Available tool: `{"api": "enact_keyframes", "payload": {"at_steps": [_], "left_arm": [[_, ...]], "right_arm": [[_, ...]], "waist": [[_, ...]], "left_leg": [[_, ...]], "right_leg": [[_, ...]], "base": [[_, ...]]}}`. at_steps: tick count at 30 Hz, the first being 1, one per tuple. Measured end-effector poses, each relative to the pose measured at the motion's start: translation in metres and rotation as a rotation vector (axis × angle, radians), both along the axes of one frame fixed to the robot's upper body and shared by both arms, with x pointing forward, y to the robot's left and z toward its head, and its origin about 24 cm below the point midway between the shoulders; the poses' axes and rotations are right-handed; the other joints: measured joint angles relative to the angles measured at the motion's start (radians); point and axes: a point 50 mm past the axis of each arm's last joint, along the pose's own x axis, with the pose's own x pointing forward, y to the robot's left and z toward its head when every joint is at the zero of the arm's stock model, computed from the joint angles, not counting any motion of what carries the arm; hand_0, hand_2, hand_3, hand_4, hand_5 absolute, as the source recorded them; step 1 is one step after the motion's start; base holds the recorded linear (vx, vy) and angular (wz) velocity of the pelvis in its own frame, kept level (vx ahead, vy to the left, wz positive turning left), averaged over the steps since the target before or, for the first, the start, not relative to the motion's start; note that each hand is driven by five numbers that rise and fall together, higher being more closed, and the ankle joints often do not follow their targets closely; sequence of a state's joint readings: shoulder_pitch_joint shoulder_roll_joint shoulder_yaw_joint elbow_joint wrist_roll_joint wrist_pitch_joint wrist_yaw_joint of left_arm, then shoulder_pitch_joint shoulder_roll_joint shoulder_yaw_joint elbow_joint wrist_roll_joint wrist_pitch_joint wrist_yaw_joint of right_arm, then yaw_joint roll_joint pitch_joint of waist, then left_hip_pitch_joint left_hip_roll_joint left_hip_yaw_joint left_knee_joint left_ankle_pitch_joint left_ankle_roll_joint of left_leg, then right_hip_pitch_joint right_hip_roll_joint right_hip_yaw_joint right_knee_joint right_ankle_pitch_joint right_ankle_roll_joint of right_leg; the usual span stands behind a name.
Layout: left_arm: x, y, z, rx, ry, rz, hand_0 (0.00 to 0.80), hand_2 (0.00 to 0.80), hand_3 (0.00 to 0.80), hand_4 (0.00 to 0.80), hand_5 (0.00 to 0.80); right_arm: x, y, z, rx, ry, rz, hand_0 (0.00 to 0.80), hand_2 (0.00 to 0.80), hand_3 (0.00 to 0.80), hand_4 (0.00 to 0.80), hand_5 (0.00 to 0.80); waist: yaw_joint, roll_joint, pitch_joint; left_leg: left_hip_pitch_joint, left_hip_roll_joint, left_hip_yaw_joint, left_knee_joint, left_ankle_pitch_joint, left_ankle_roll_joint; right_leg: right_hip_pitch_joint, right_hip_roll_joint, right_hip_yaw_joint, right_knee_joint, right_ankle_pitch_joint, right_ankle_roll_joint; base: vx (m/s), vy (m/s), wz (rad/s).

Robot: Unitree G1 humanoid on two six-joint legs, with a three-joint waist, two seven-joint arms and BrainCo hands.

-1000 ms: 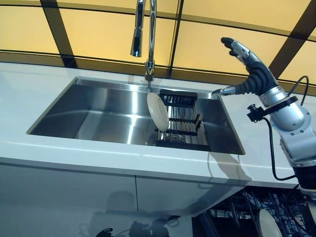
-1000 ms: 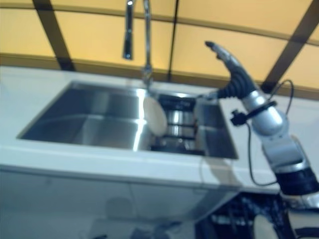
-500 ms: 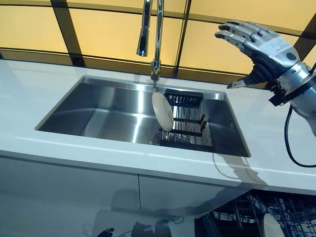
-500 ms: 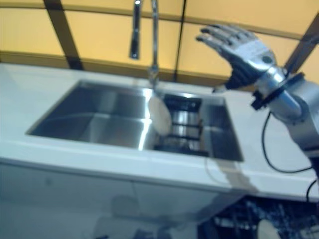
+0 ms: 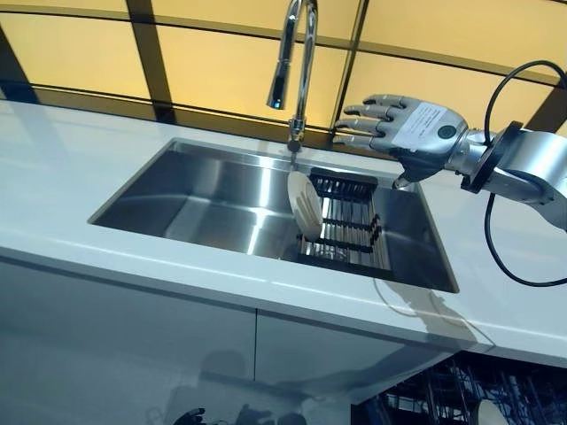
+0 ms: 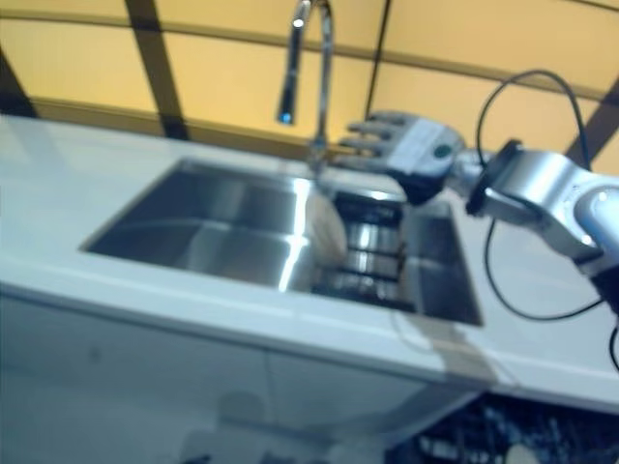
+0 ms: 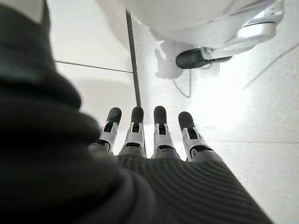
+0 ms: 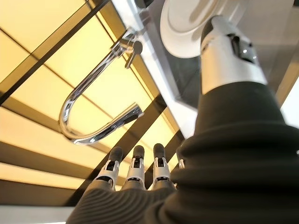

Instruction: Take plates into dishwasher

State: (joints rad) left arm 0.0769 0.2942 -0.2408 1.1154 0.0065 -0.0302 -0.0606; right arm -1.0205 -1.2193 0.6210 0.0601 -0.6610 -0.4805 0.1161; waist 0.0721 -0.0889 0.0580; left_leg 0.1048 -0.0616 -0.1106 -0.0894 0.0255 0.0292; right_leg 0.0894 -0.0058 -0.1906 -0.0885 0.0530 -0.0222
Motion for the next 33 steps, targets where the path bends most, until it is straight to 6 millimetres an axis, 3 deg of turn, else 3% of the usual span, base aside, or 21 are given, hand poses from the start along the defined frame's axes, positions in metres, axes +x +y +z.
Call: {"api": "enact_keyframes", "payload": {"at_steps": [15, 28, 33], "left_arm": [[-0.008, 0.008, 0.001, 0.015, 0.024, 0.003, 0.0, 0.0, 0.0, 0.0, 0.0], [-0.007, 0.008, 0.001, 0.016, 0.032, 0.006, 0.0, 0.0, 0.0, 0.0, 0.0], [-0.007, 0.008, 0.001, 0.014, 0.034, 0.005, 0.0, 0.0, 0.0, 0.0, 0.0]], "right_arm": [[0.031, -0.008, -0.036, -0.103, 0.115, -0.091, 0.0, 0.0, 0.0, 0.0, 0.0], [0.039, 0.019, -0.034, -0.159, 0.117, -0.012, 0.0, 0.0, 0.0, 0.0, 0.0], [0.042, 0.017, -0.038, -0.162, 0.13, -0.027, 0.0, 0.0, 0.0, 0.0, 0.0]], "waist": [[0.028, -0.005, -0.013], [0.028, -0.012, -0.027], [0.034, -0.013, -0.035]], "left_leg": [[0.002, 0.001, -0.003, 0.001, 0.004, 0.0], [0.004, 0.002, 0.001, 0.004, 0.004, 0.0], [0.004, 0.002, 0.002, 0.004, 0.004, 0.0]], "right_leg": [[0.004, 0.001, -0.008, 0.001, 0.0, -0.003], [0.004, 0.001, -0.005, 0.001, 0.001, -0.004], [0.004, 0.001, -0.004, 0.001, 0.001, -0.004]], "base": [[0.0, 0.004, 0.01], [0.0, 0.0, 0.0], [0.0, 0.0, 0.0]]}}
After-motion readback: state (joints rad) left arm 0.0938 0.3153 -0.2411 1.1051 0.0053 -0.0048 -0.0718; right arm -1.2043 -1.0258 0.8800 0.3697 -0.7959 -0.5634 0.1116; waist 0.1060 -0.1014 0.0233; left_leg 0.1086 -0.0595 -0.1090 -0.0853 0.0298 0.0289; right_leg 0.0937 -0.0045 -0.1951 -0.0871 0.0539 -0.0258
